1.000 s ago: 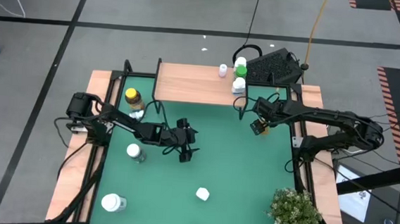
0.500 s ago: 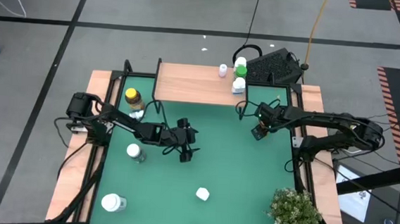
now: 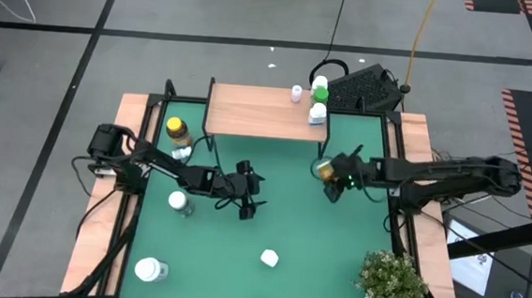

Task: Pick and place medicine bottles onto shelf by color
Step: Put the orange pill bottle on the shelf

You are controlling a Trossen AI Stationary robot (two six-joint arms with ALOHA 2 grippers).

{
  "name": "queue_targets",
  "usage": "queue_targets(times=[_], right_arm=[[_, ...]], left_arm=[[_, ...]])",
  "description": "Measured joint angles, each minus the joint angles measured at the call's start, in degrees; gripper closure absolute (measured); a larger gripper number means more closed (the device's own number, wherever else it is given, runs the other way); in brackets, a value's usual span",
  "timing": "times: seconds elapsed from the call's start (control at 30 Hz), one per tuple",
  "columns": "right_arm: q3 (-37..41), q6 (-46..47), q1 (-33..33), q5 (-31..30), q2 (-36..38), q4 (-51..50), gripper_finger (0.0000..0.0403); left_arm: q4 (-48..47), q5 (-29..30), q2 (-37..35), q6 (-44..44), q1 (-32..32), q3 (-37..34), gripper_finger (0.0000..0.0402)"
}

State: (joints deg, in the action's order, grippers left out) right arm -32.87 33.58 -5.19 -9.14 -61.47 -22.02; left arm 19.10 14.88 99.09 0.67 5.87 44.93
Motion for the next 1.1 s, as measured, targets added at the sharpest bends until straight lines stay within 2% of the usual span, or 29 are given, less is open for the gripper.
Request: queue_targets(times=[0.1, 0.33, 0.47, 0.8, 1.1], right_arm=[[0.01, -4.58, 6.0, 0.15, -0.18, 8.12, 0.0216], [-0.01, -30.9, 16.92, 0.08, -8.15, 39.71, 0.0213], [-0.01, -41.4, 20.1, -1.54, -13.29, 52.14, 0.0216], [-0.01, -46.32, 20.71, -9.51, -19.92, 63.24, 0.0213], [0.01, -50.12, 20.47, -10.25, -25.77, 74.61, 0.0214]], left_arm=[[2.12, 0.03, 0.0, 1.32, 0.87, 0.0, 0.0046], [15.33, -1.81, 0.0, 2.4, 3.19, -0.02, 0.0046], [20.72, -2.89, 0.0, -1.12, 5.17, -0.02, 0.0046], [34.3, -1.81, 0.0, -13.44, 8.76, 0.0, 0.0046], [33.6, 0.26, 0.0, -9.58, 6.42, 0.07, 0.0046]])
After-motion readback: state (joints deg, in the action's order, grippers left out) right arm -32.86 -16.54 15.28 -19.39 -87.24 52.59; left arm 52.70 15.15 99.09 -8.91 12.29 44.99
